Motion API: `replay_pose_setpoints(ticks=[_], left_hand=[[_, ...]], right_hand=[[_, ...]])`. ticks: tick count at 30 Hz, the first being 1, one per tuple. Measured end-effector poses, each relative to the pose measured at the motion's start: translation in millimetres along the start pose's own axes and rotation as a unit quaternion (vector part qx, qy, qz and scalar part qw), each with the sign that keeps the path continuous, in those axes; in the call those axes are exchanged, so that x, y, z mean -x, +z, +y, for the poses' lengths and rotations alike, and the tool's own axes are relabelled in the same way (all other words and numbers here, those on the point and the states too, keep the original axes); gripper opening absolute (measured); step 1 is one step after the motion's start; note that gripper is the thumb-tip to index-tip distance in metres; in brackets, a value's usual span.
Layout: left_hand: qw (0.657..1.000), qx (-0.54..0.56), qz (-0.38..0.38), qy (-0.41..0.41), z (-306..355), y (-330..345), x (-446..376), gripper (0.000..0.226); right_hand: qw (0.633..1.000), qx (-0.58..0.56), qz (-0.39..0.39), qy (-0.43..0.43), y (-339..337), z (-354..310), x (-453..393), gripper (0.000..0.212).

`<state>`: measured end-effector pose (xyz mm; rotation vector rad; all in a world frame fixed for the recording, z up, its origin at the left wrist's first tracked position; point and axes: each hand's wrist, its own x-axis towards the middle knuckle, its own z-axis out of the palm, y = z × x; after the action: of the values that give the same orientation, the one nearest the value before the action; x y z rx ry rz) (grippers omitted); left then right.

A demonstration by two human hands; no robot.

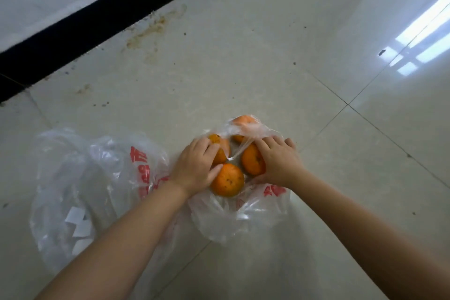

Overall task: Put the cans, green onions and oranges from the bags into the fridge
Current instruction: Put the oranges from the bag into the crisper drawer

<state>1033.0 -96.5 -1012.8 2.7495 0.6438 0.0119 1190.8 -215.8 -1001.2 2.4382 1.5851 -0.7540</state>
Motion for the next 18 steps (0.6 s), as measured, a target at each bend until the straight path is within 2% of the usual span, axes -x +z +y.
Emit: replay_pose_setpoints(ticks=[2, 5, 9, 11, 15, 18], left_hand=[[1.0, -0.003, 0.003, 0.03, 3, 2, 15, 0.031], [0.993, -0.011, -0.107, 0.046, 11, 0, 23, 0.045], [0.969, -0.114, -0.219, -0.018, 40, -5, 16, 0.086], [0.956, -0.136, -0.254, -0.053, 51, -3, 10, 0.084], [0.964, -0.099, -0.241, -0.047, 63, -4, 10, 0.082], [0.97, 0.039, -0.233, -0.049, 65, -14, 24, 0.081]], right_hand=[[1.0, -0.01, 0.017, 0.016, 2, -6, 2, 0.087], [0.999, -0.021, 0.022, 0.019, 3, -9, 9, 0.077], [1.0, -0.018, 0.002, -0.001, 8, -1, 33, 0.078], [1.0, -0.022, -0.02, -0.006, 8, 2, 45, 0.083], [0.999, -0.041, -0.017, -0.008, 6, 10, 58, 0.083], [0.997, -0.083, -0.01, -0.002, 0, 20, 72, 0.086]])
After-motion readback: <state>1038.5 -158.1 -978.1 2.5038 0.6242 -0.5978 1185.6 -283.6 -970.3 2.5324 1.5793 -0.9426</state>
